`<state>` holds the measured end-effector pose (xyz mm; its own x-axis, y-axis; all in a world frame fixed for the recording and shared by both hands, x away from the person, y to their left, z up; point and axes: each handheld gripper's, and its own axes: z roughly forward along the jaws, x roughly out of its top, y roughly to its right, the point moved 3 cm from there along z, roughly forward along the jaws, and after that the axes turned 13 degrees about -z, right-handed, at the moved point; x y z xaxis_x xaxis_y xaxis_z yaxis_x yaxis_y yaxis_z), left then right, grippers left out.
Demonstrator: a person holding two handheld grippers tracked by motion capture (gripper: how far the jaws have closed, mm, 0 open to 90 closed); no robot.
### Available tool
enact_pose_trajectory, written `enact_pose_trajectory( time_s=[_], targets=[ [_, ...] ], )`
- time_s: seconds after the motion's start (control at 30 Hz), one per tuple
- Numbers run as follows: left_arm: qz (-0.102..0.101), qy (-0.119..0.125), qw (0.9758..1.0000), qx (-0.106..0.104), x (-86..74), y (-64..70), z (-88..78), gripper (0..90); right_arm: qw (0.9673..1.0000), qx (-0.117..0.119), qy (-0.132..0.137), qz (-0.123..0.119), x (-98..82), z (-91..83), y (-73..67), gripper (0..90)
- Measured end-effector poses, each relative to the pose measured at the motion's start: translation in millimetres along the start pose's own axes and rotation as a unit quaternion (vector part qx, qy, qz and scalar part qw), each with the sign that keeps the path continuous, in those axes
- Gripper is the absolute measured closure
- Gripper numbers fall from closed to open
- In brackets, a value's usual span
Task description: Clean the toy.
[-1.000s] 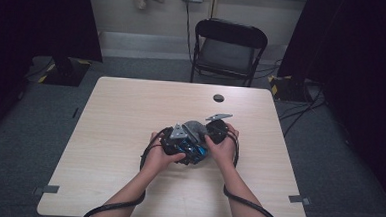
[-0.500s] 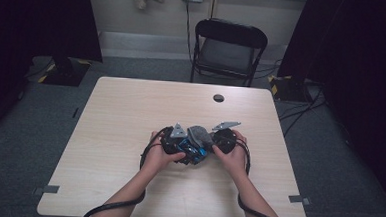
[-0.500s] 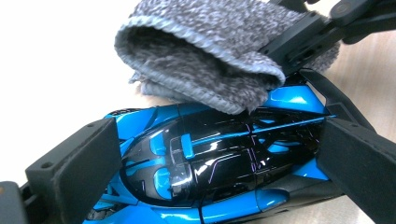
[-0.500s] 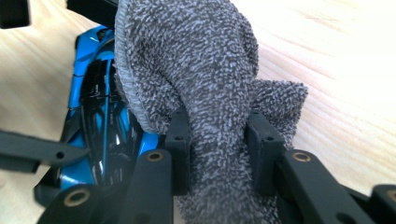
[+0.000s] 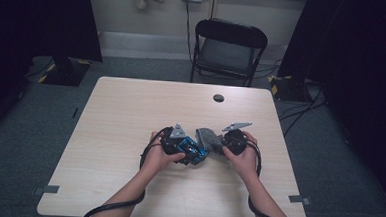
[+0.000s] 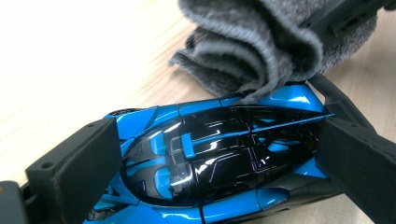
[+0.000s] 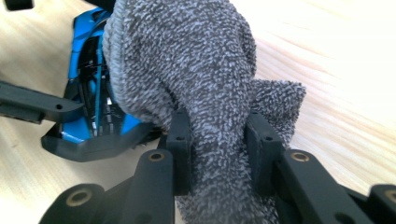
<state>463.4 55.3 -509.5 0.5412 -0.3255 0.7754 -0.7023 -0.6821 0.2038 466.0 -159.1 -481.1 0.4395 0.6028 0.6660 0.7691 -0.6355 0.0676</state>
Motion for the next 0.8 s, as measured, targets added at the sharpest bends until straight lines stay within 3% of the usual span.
enact_pose_trajectory(
  time_s=[0.2, 0.37, 0.6, 0.8],
  targets=[
    [0.0, 0.002, 1.0, 0.0, -0.4, 0.2, 0.0, 0.0, 0.9981, -0.038, 0.021, 0.044, 6.0, -3.1, 14.0, 68.0],
    [0.0, 0.001, 1.0, 0.0, -0.2, 0.2, 0.0, 0.0, 0.9957, -0.061, 0.028, 0.064, 22.9, 6.8, 21.0, 68.0],
    [0.0, 0.002, 1.0, -0.001, -0.6, 0.2, 0.0, 0.0, 0.9963, -0.064, 0.03, 0.05, 52.8, 32.0, 10.0, 67.9],
    [-0.001, 0.001, 1.0, 0.0, -0.2, 0.5, 0.1, 0.0, 0.9966, -0.066, 0.019, 0.045, 66.8, 55.0, 1.6, 67.8]
  ],
)
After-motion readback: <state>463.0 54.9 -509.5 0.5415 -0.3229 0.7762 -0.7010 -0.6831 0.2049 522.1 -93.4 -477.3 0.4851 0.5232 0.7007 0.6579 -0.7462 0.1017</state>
